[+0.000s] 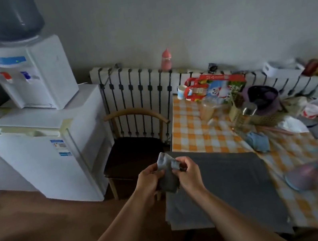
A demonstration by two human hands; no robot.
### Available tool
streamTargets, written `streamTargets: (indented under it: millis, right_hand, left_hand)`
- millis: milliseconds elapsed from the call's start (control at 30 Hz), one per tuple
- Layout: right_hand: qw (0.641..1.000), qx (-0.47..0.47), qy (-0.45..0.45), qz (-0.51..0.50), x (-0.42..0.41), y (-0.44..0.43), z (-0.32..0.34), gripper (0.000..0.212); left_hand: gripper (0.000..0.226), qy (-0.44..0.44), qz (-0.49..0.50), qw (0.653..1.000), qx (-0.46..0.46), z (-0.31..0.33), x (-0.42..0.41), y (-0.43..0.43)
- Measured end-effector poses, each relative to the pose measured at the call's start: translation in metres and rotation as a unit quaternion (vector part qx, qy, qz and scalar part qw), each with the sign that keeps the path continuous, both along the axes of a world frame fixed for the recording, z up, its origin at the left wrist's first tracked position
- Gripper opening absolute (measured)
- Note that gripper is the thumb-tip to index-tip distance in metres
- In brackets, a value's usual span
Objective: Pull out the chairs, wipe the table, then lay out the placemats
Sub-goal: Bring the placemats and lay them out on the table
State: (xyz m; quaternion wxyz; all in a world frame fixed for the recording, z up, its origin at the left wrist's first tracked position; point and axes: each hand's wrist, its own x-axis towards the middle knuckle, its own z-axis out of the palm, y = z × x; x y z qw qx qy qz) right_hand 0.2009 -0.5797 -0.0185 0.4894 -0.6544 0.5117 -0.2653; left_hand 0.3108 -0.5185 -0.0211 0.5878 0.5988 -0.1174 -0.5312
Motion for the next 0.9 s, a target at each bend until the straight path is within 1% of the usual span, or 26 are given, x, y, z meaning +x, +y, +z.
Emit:
streamTargets:
  millis: [67,200,300,400,500,600,667,767,900]
  right_hand:
    - [1.000,0.000,0.007,-0.004,-0.018,-0.036,-0.005,0.027]
    - [1.000,0.003,0.021,-0.007,-0.043,-0.095,-0.014,0.027]
    - [0.999,0.023,0.033,-0.010,-0.052,-0.124,-0.022,0.029]
    - [0.997,0.057,0.041,-0.020,-0.053,-0.151,-0.035,0.029]
    - [0.996,0.067,0.045,-0.023,-0.048,-0.177,-0.046,0.025]
    - [0.995,0.076,0.049,-0.043,-0.038,-0.207,-0.064,0.023]
    - [0.994,0.081,0.051,-0.055,-0.029,-0.225,-0.075,0.021]
    - [0.993,0.078,0.057,-0.064,-0.014,-0.255,-0.094,0.018]
    - [0.994,0.052,0.070,-0.069,0.007,-0.288,-0.123,0.023]
  left_hand:
    - [0.029,0.008,0.007,1.000,0.003,-0.001,-0.020,-0.034]
    - [0.036,0.018,0.007,1.000,0.010,-0.008,-0.047,-0.092]
    - [0.044,0.019,0.012,0.999,0.027,-0.013,-0.057,-0.116]
    - [0.048,0.017,0.011,0.999,0.050,-0.020,-0.059,-0.138]
    - [0.044,-0.011,0.003,0.997,0.075,-0.034,-0.049,-0.165]
    - [0.037,-0.006,-0.016,0.997,0.078,-0.050,-0.037,-0.199]
    - [0.035,-0.032,-0.053,0.995,0.073,-0.056,-0.029,-0.218]
    - [0.045,-0.104,-0.087,0.988,0.071,-0.072,-0.018,-0.247]
    - [0.053,-0.205,-0.120,0.968,0.076,-0.103,-0.003,-0.276]
